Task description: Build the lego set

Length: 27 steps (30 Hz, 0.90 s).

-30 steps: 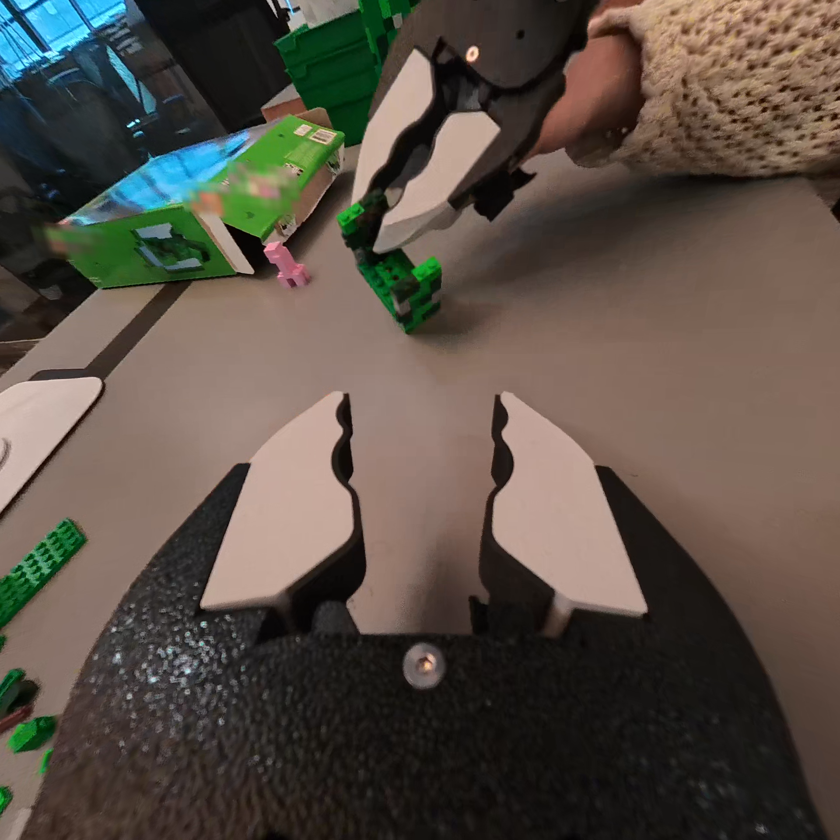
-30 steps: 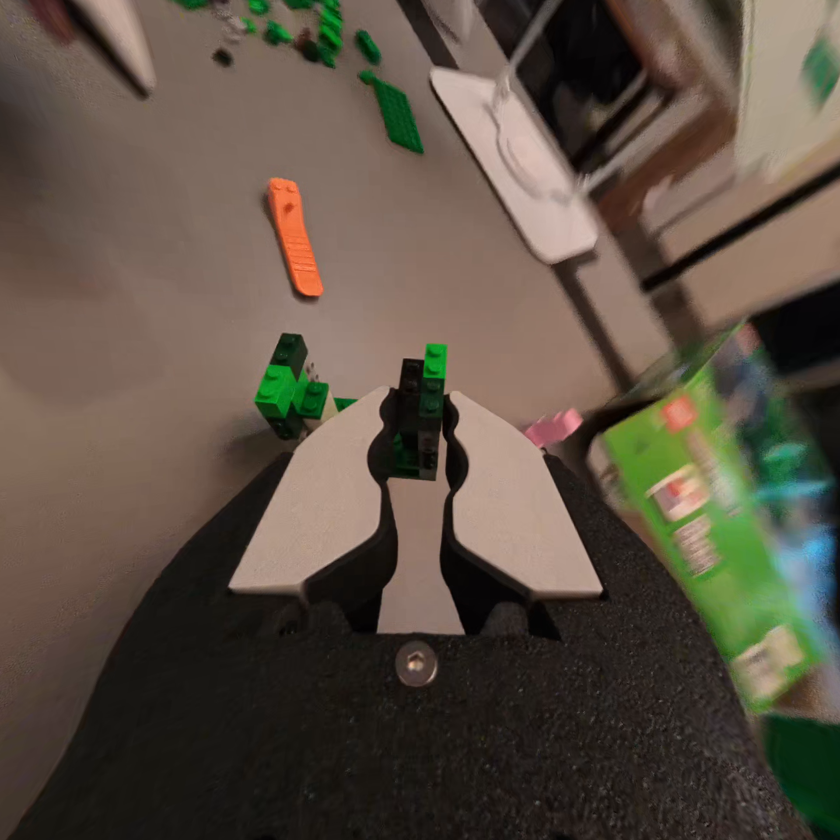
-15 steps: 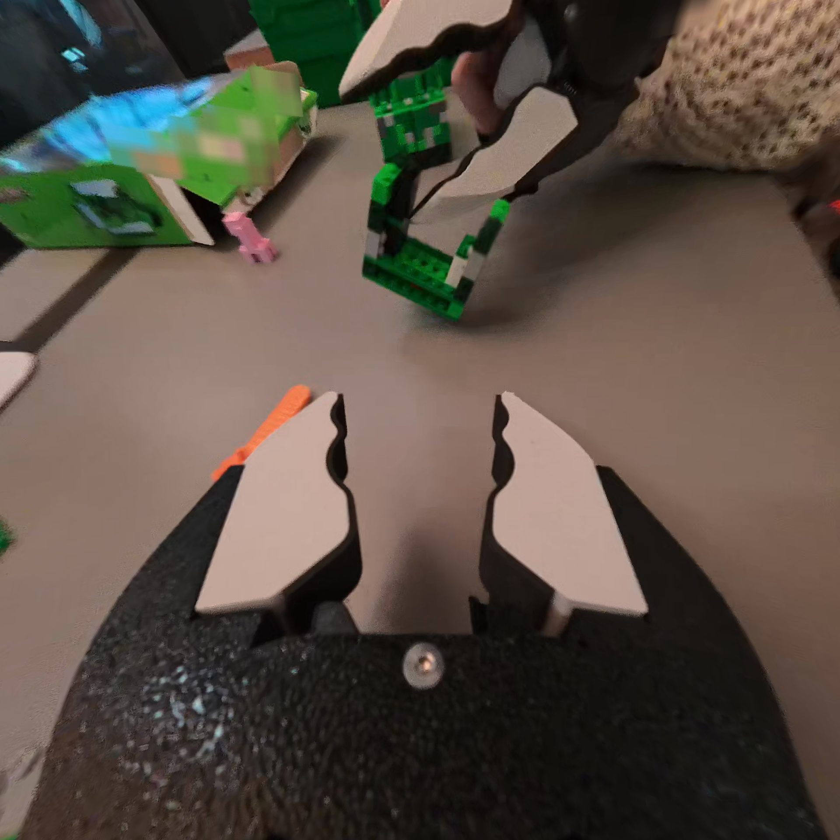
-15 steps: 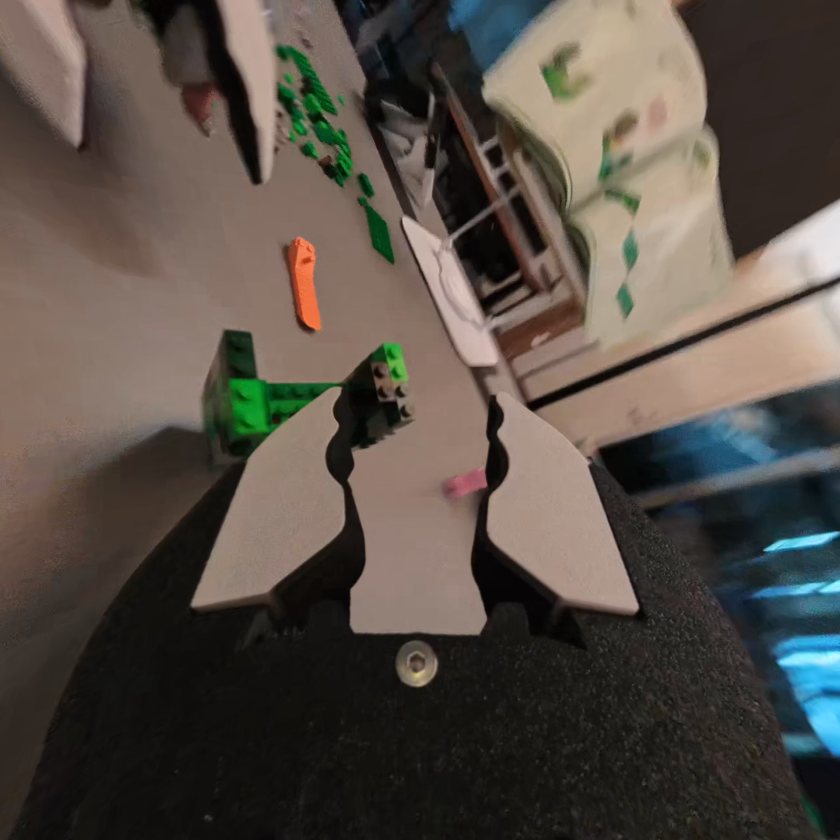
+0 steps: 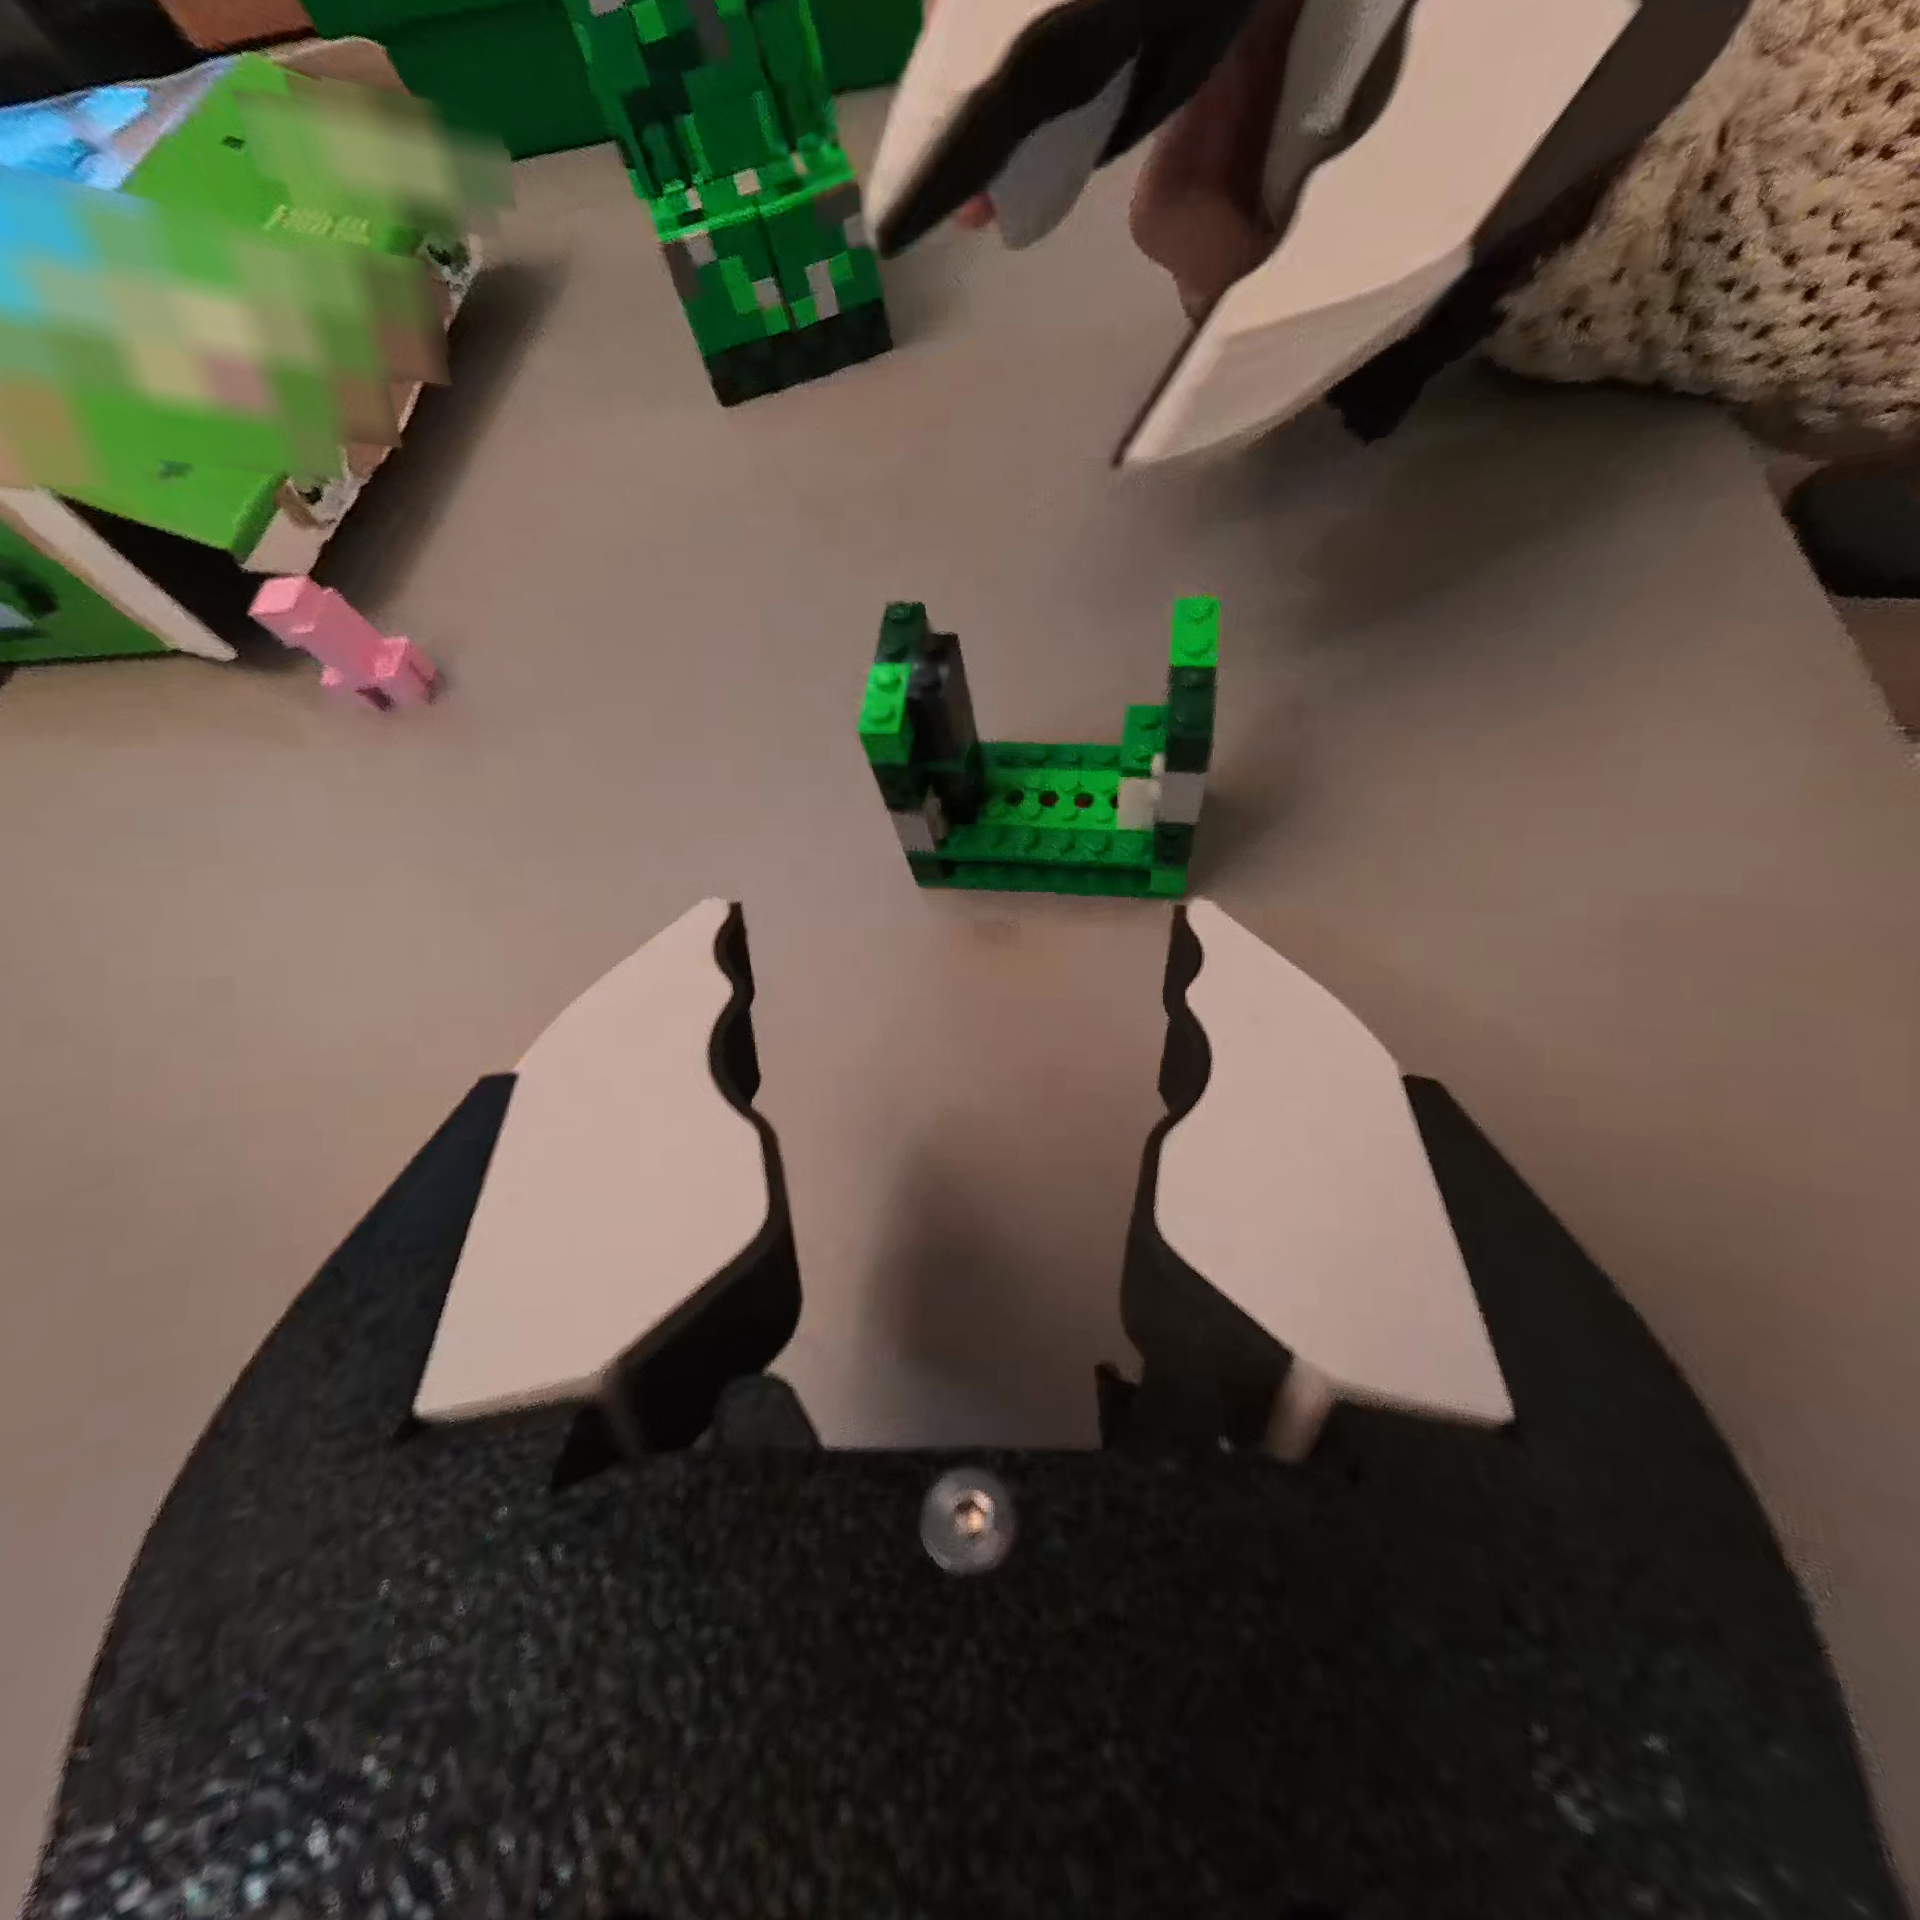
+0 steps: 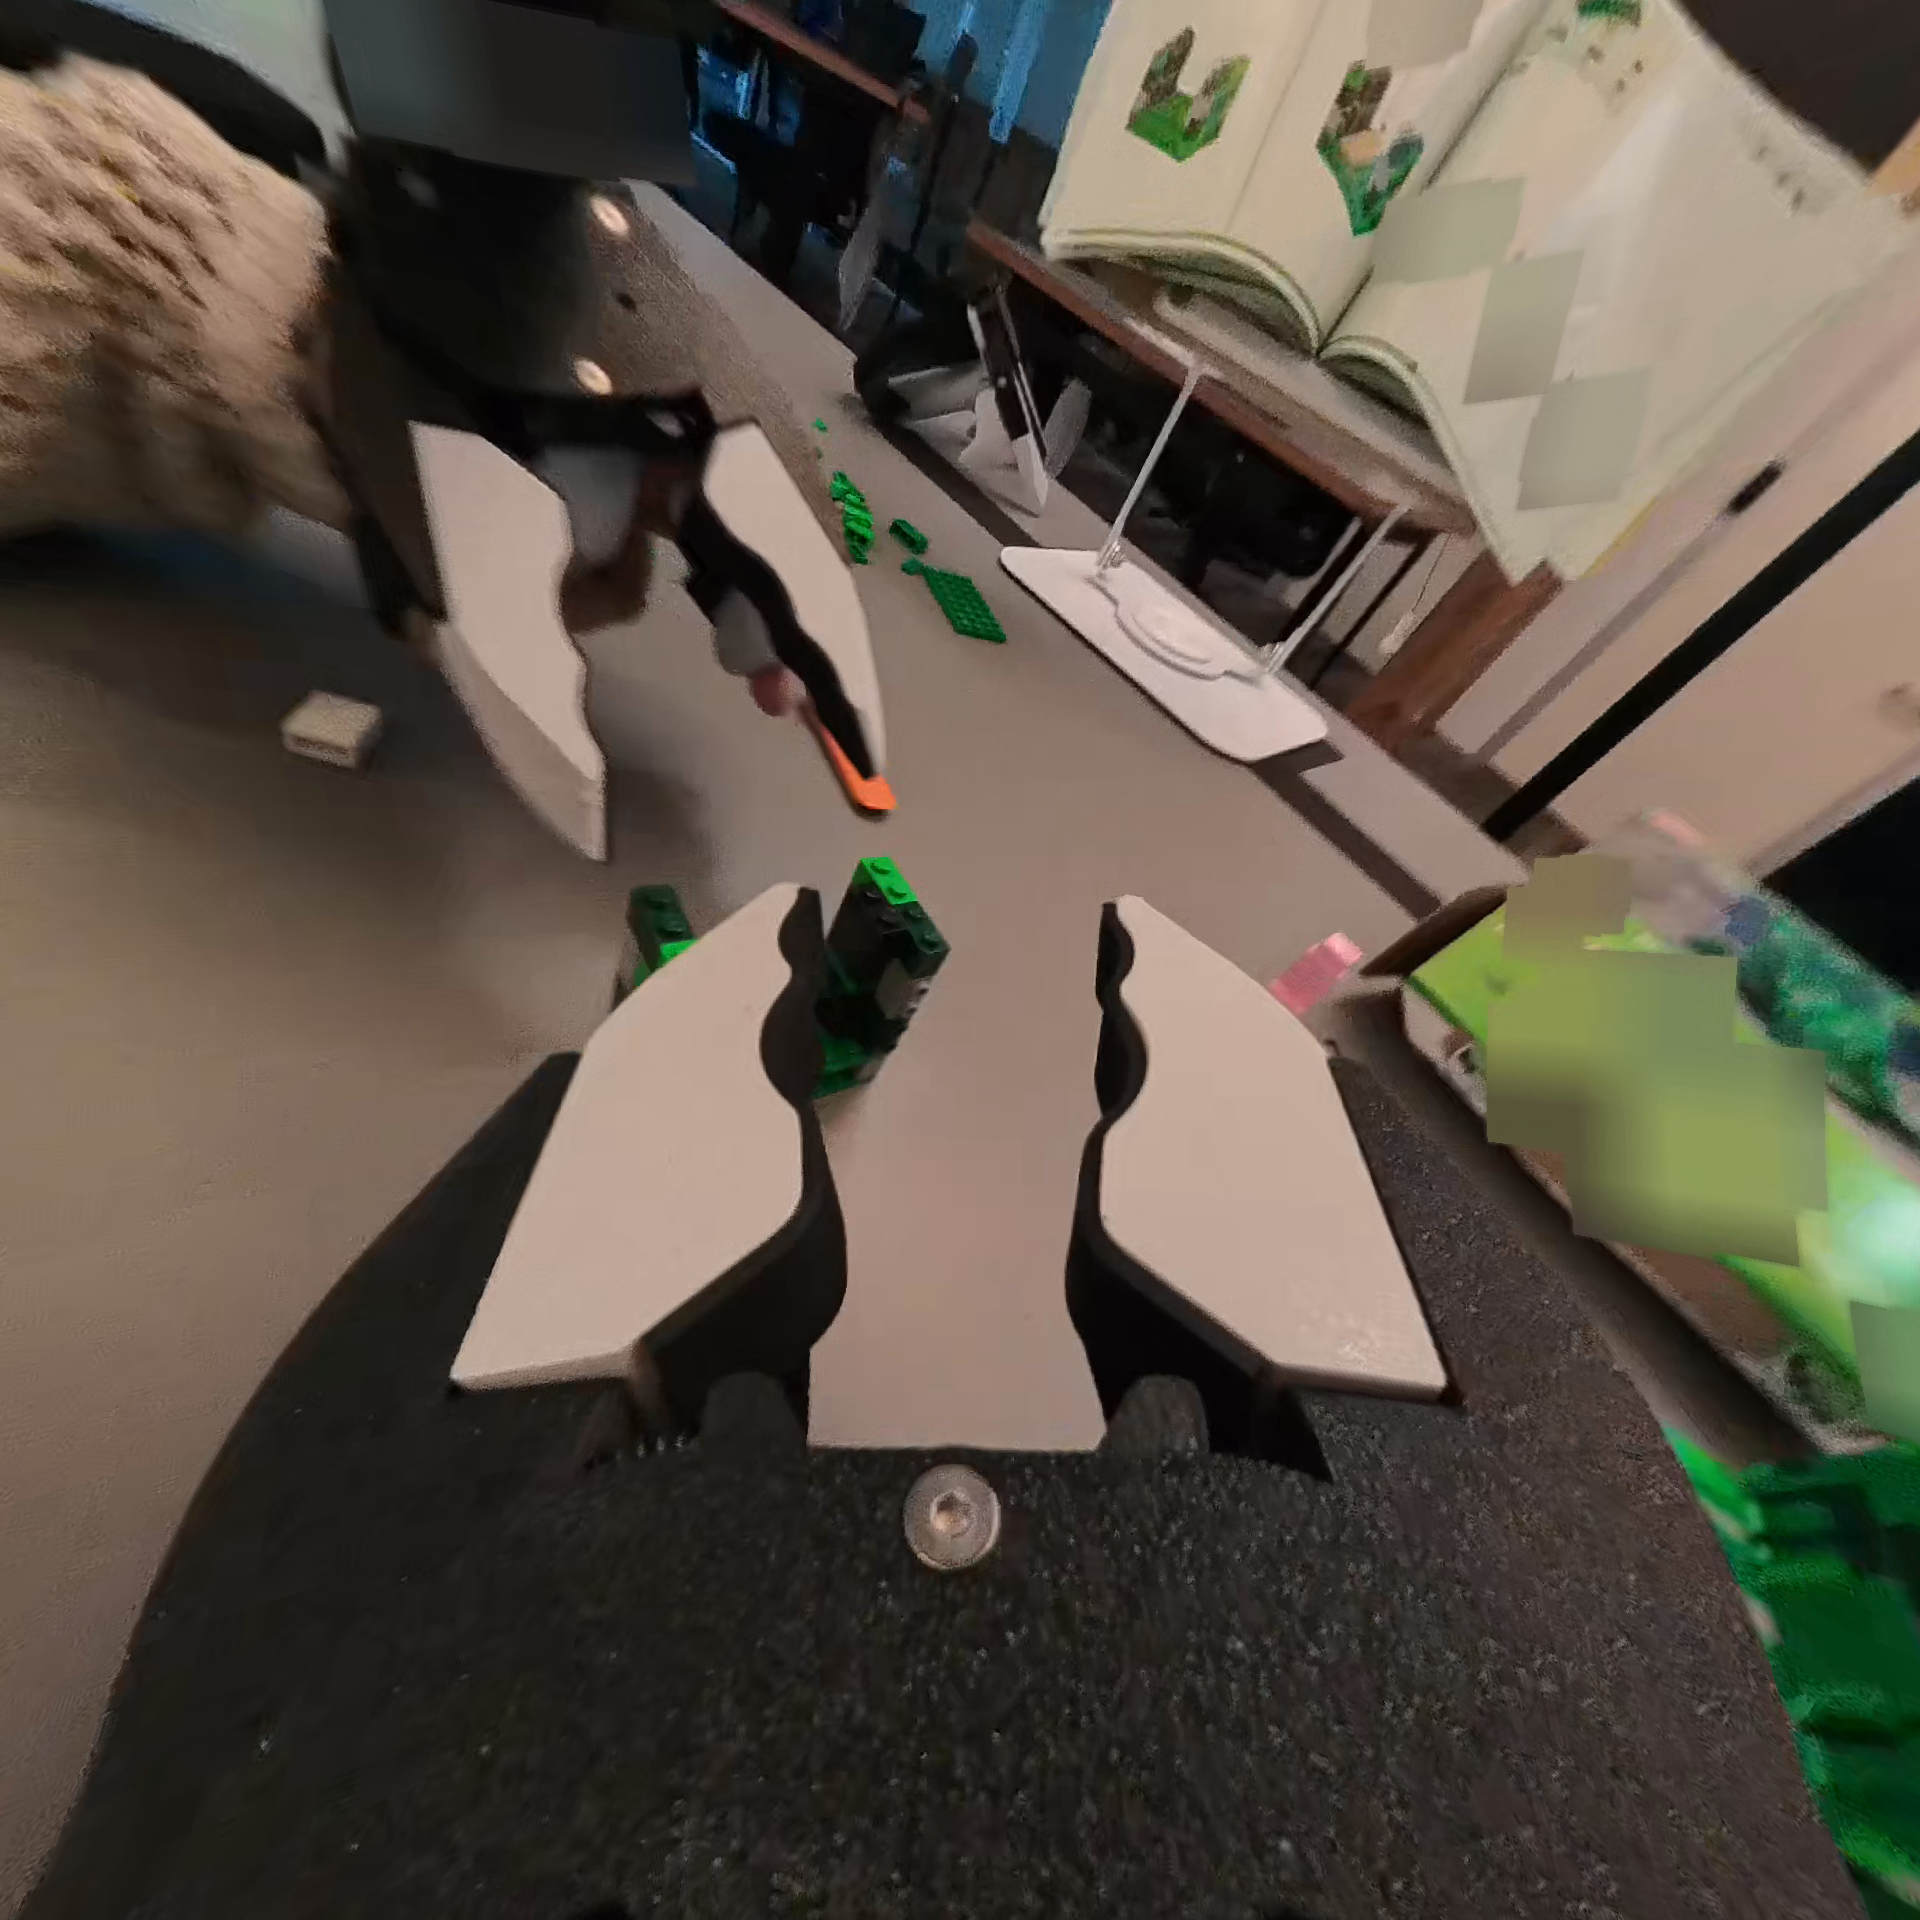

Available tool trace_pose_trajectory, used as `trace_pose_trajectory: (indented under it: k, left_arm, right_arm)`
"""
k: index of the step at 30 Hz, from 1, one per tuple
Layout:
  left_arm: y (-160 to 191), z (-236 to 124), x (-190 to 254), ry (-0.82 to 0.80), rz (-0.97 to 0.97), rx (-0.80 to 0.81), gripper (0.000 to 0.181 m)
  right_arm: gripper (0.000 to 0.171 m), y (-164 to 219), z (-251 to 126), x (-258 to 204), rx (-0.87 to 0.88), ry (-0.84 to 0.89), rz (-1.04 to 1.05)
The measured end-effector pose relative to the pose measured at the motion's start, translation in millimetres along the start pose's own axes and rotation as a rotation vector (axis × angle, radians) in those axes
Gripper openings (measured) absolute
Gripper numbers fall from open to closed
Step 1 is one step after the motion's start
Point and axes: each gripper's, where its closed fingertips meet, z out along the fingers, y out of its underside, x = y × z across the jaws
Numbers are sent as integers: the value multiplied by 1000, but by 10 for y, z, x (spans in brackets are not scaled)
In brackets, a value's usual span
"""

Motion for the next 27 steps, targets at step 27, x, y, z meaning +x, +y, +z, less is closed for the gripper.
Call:
trace_pose_trajectory:
  k: [27]
  left_arm:
    - [118,-639,-518,-1003,839,-690,18]
  right_arm:
    - [48,-55,-65,-711,27,-309,308]
